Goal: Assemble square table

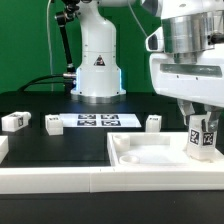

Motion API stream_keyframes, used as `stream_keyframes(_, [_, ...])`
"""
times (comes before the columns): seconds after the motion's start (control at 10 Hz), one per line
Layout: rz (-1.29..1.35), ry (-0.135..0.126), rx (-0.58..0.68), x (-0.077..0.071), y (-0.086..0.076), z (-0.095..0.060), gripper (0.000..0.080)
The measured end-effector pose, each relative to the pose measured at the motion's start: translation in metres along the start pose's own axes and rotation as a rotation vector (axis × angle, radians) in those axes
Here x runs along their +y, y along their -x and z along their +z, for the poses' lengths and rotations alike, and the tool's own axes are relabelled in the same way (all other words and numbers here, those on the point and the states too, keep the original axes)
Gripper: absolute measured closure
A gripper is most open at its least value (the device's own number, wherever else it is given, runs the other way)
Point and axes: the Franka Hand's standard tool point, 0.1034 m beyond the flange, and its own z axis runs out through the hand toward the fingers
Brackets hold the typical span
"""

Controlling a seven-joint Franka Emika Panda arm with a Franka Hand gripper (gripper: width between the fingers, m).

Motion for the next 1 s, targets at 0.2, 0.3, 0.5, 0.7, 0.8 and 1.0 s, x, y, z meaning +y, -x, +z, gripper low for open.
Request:
stream_keyframes(0.2, [0.065,-0.003,-0.008,-0.0001,0.0002,0.0,0.0508])
stream_keyframes(0.3, [0.063,-0.004,-0.01,-0.0003,0.0007,0.0002,0.0508])
stream_keyframes(0.5, [0.001,-0.005,-0.012,-0.0004,0.0014,0.0003,0.025])
stream_keyframes(0.7, [-0.107,-0.005,-0.014,-0.0015,0.0027,-0.0006,0.0171])
stream_keyframes(0.8, [-0.213,-0.004,-0.013,-0.0014,0.0028,-0.0004,0.0171])
stream_keyframes(1.0, [-0.361,0.003,-0.017,-0.0013,0.0072,0.0,0.0151])
